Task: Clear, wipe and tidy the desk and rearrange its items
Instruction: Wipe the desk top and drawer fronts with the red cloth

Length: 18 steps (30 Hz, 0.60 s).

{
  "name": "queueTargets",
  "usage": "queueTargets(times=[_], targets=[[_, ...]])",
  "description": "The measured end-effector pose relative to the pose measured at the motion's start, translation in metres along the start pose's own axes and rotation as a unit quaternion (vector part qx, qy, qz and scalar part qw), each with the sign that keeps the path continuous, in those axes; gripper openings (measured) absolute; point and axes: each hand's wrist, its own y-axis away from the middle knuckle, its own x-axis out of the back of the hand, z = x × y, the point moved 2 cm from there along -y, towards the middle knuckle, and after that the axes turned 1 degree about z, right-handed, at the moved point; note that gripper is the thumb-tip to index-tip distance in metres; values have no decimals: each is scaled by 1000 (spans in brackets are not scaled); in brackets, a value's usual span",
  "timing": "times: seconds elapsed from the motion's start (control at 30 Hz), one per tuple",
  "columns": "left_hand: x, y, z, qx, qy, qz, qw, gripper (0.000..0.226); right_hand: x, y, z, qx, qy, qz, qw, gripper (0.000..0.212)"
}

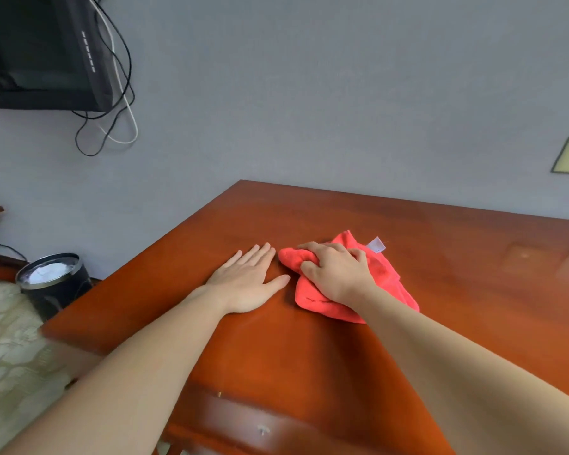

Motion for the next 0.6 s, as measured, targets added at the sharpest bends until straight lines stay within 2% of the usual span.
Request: queueTargets(times=[0.37, 0.6], targets=[[16, -126, -42, -14, -2, -7, 1000, 76, -10, -151, 57, -63, 6, 18, 998, 41], [19, -177, -64, -13, 1, -6, 1000, 79, -19, -236, 91, -137, 36, 76, 987, 35]])
